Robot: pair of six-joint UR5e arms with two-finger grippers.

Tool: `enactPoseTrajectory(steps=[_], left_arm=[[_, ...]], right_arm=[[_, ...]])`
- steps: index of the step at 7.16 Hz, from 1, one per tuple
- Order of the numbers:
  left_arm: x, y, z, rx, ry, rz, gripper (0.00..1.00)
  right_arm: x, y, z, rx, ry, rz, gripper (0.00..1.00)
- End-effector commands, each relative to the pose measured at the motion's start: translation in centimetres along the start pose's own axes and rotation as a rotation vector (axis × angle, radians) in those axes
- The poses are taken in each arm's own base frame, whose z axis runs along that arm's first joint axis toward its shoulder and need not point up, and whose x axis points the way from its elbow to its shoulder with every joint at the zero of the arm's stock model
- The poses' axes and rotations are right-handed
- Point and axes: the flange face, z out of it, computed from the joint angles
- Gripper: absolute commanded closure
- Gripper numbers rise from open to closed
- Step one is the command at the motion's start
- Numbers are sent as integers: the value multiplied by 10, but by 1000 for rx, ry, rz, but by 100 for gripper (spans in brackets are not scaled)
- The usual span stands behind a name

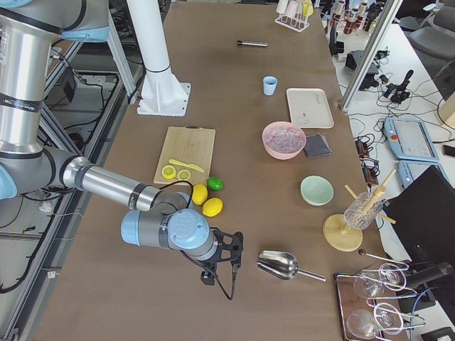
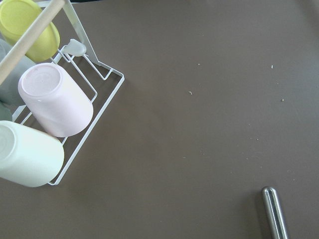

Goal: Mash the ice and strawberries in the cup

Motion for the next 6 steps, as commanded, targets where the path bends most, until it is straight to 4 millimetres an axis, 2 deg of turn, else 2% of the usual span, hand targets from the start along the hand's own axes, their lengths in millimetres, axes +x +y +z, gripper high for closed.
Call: enactPoseTrajectory(steps=[1,5,6], left_arm=[[4,-4,-2,-63,-34,-39,2],[-6,8,0,-112,-45,-27,2],[-5,9,-2,-107,-46,-26,2]], right_arm=[[-1,-1,2,-3,-21,0,1],[0,0,6,-12,-14,1,1],[-9,-3,-2,3,-38,-12,1]])
